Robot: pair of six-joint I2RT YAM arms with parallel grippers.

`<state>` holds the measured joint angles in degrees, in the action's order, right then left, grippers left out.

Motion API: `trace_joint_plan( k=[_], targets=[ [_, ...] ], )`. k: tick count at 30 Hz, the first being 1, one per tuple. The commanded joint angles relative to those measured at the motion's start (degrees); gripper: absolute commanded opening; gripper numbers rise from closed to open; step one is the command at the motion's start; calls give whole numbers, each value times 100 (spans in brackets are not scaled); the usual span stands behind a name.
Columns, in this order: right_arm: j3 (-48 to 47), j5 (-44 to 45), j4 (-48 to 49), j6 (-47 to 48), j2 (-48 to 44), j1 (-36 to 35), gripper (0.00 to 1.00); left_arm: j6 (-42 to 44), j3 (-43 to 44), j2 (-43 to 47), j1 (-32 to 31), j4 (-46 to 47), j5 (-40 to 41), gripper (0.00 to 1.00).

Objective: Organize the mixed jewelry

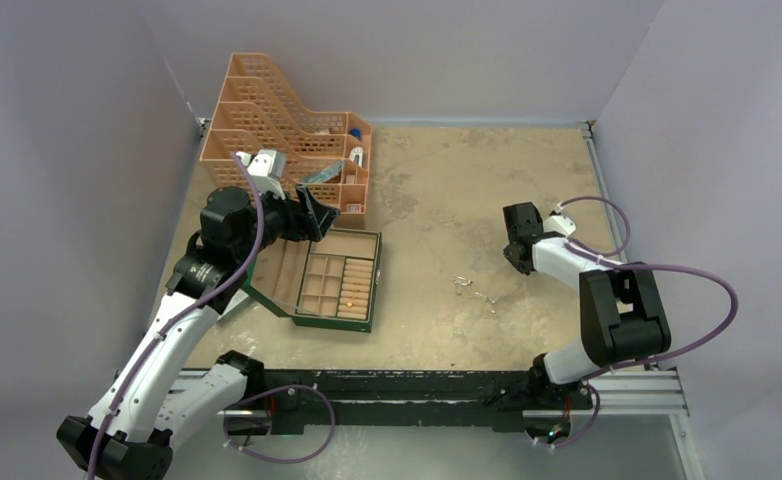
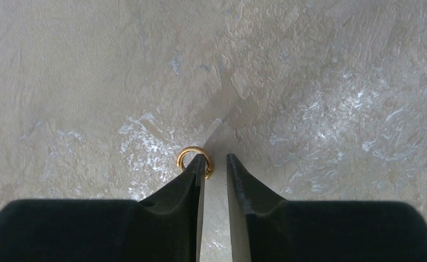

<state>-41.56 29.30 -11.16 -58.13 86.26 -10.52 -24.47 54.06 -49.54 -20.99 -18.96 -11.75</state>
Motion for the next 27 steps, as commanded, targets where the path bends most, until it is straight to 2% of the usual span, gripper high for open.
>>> trace_joint_plan(
  k=[1,10,21,27],
  targets=[
    [-127,-16,114,111,124,14,21,-36,-21,-3,34,165,-29,74],
    [-276,129,90,546,176,15,20,-73,-19,-47,34,200,-38,74],
    [-253,-234,-226,932,126,14,19,-102,-27,-12,34,200,-25,74],
    [-178,-442,-178,962,19,7,23,-102,-27,-10,34,200,-29,74]
  ],
)
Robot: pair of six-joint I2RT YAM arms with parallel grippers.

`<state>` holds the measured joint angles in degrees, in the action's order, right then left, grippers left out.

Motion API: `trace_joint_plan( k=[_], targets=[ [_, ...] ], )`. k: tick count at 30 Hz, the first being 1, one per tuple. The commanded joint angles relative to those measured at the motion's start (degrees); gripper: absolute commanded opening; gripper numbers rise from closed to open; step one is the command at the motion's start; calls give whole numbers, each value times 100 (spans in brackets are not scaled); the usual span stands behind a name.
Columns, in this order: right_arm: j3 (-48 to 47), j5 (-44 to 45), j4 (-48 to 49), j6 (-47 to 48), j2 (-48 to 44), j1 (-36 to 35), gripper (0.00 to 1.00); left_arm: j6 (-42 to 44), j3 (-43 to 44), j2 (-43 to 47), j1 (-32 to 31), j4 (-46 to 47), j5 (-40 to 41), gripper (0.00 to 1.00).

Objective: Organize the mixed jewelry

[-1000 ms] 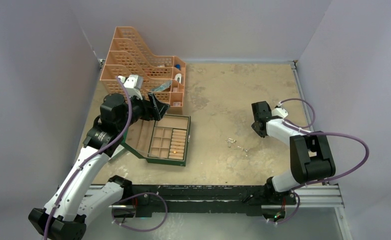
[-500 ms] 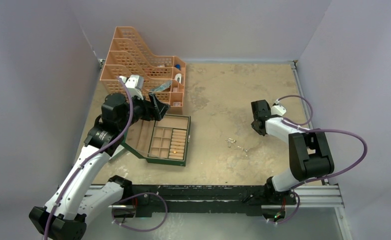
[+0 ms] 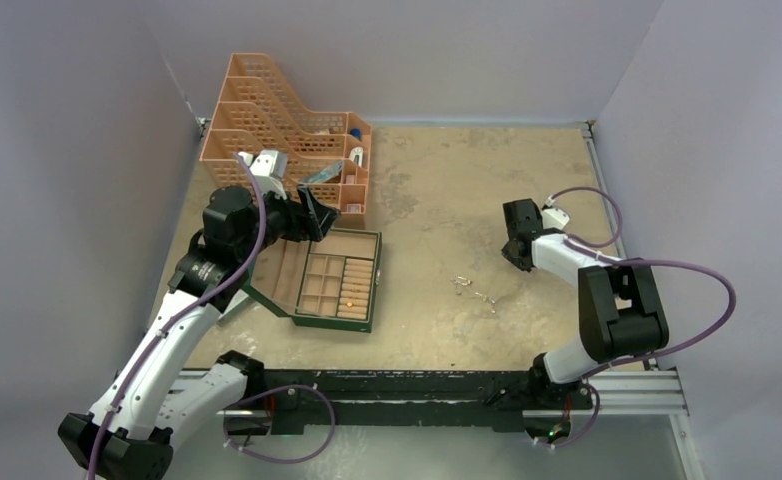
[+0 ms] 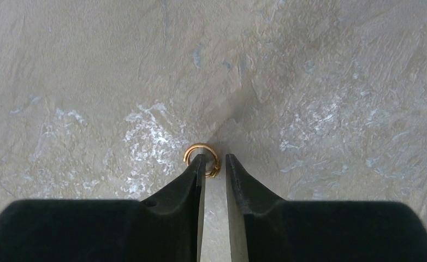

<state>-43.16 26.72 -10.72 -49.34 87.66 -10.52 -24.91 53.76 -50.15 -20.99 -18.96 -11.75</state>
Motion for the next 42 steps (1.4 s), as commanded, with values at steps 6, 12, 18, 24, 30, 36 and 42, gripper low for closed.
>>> trace_joint_plan(
  k=[6,12,18,24,30,36,42],
  targets=[
    [-57,-229,-223,81,52,6,15,-49,-3,76,38,184,-11,74],
    [-103,-644,-82,365,-415,1,0,-86,-23,-10,34,200,-18,73],
    [-106,-1243,406,686,-1183,-110,0,-416,161,-433,34,94,-146,77],
    [2,-1997,1281,796,-1653,-760,0,-832,480,-1180,34,34,-1025,79],
    [52,-2478,2256,624,-1836,-1891,0,-1472,572,-1952,5,250,-2208,79],
    [-25,-2774,2840,631,-1794,-2736,0,-1935,514,-2619,-486,752,-2459,75],
    [61,-3132,3088,691,-1704,-2943,0,-2120,477,-2986,-616,1027,-2432,54]
  ],
)
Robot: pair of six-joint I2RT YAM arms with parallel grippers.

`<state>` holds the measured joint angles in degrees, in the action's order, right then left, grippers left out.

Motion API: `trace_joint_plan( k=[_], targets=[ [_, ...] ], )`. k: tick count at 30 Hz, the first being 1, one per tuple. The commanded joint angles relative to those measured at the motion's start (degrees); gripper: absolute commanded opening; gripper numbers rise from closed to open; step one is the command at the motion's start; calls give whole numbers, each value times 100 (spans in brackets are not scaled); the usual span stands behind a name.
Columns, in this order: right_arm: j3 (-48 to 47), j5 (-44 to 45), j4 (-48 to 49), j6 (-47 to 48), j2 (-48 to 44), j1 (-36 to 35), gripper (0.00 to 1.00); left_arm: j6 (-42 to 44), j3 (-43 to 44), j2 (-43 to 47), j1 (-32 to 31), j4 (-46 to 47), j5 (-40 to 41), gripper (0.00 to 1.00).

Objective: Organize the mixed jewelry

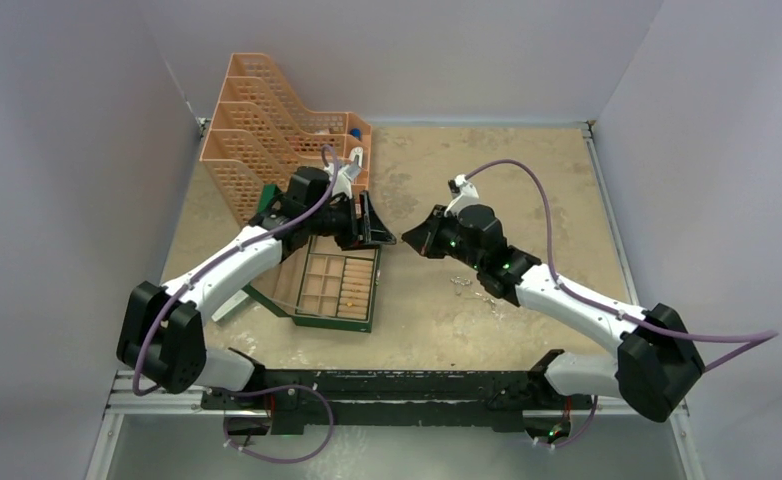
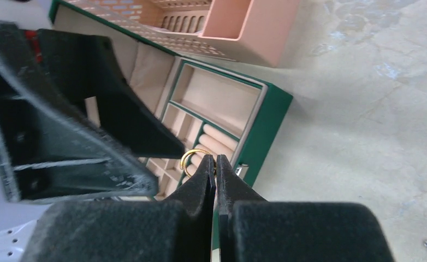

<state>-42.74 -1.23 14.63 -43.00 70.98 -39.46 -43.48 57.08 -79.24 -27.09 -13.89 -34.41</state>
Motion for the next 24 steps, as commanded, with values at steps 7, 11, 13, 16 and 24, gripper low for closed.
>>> trace_joint_plan(
  k=[7,11,13,16,24],
  targets=[
    [95,-449,596,44,-11,-102,0,-381,61,-348,-15,835,-537,49],
    [82,-448,608,38,91,-110,0,-415,82,-466,-15,900,-619,51],
    [73,-446,616,37,130,-106,0,-419,92,-486,-15,924,-600,49],
    [47,-448,607,38,169,-115,0,-409,102,-518,-13,924,-567,38],
    [-14,-521,619,73,300,-118,0,-268,102,-637,-15,914,-640,15]
  ],
)
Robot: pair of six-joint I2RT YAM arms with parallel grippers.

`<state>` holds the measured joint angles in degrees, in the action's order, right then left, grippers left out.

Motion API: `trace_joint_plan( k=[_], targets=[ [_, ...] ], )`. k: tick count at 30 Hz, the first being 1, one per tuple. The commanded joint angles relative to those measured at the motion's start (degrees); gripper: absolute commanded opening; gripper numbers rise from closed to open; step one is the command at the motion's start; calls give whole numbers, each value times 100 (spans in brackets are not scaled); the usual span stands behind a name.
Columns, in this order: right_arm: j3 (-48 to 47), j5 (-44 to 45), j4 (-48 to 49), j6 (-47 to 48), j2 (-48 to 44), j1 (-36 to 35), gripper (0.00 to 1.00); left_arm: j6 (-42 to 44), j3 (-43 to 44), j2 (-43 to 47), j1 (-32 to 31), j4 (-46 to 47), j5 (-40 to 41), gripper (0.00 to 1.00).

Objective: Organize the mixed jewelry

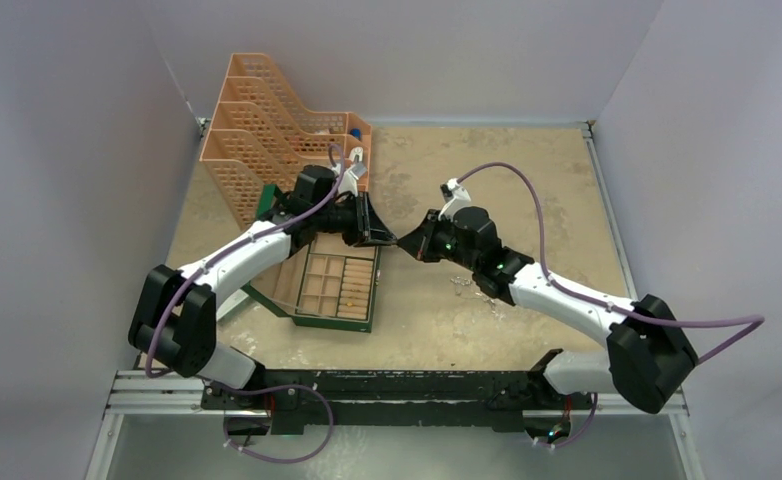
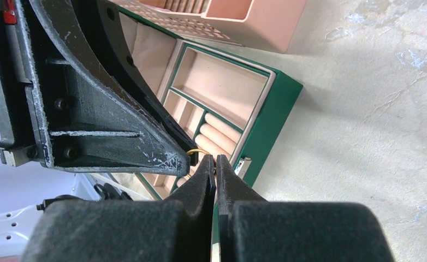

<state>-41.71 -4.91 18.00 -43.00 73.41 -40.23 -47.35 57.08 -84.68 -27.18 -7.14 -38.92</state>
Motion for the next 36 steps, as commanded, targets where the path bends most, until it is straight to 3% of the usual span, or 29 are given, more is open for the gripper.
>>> trace_joint_plan(
  k=[1,6,11,16,22,29,36],
  targets=[
    [-125,-159,296,74,65,-38,0,147,109,-106,-7,231,-195,14],
    [-178,-139,302,64,107,-39,0,255,177,-154,-7,197,-253,0],
    [-201,-170,219,-67,143,-42,1,366,242,-167,-7,41,-259,0],
    [90,-154,423,-417,-201,-42,32,470,222,23,2,-98,-82,0],
    [775,-477,1369,-880,-665,-17,42,363,161,400,2,-24,40,0],
    [1251,-690,2733,-1785,-991,-11,65,-294,69,916,2,408,-241,0],
    [1246,-566,3895,-2455,-1168,-12,66,-1352,-202,1466,2,1386,-652,0]
  ],
)
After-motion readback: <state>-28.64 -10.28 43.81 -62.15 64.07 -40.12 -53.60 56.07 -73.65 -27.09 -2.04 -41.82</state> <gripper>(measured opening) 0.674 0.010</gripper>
